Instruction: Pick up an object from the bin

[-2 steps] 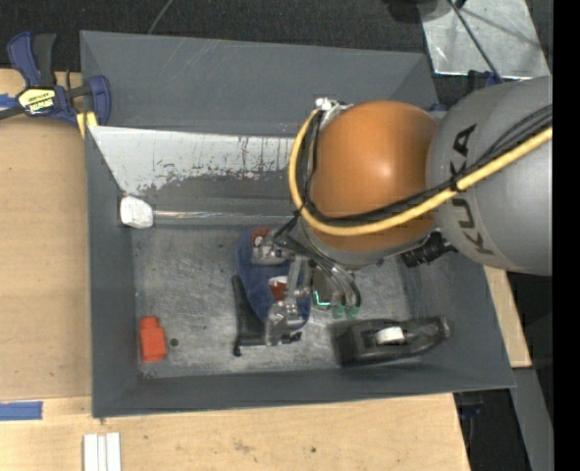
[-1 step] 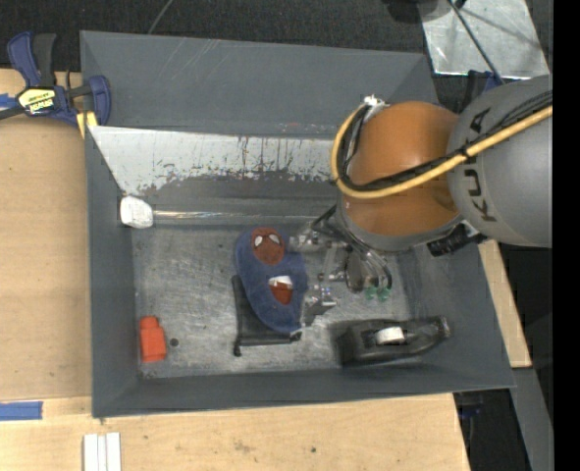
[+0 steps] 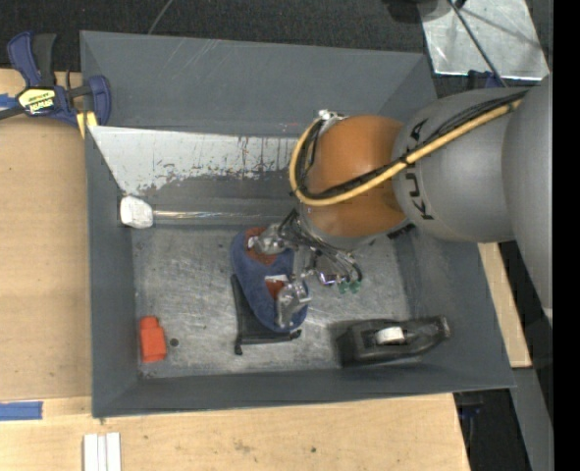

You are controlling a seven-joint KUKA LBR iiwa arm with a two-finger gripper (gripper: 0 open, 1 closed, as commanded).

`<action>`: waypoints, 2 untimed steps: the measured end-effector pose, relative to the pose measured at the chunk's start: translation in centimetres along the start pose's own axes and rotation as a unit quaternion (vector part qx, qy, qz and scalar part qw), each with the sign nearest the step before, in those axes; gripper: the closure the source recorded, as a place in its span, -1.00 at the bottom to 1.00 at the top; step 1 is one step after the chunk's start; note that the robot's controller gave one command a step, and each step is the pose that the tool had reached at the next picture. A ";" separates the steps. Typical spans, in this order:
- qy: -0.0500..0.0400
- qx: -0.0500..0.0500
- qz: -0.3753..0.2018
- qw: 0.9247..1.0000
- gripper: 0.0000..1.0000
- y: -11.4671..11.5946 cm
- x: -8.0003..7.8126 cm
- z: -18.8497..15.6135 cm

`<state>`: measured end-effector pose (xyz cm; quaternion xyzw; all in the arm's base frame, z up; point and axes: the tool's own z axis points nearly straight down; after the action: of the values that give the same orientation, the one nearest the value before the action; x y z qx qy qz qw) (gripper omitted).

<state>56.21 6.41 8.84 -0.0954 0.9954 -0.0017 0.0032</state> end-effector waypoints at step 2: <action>0.003 -0.005 0.183 0.983 1.00 -1.2 -2.7 0.5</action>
Offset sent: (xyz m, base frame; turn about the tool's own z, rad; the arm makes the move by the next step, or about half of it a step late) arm 0.0256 -0.0115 -0.0150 0.3746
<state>59.14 5.73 8.36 0.0881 0.9961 0.0041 -0.0001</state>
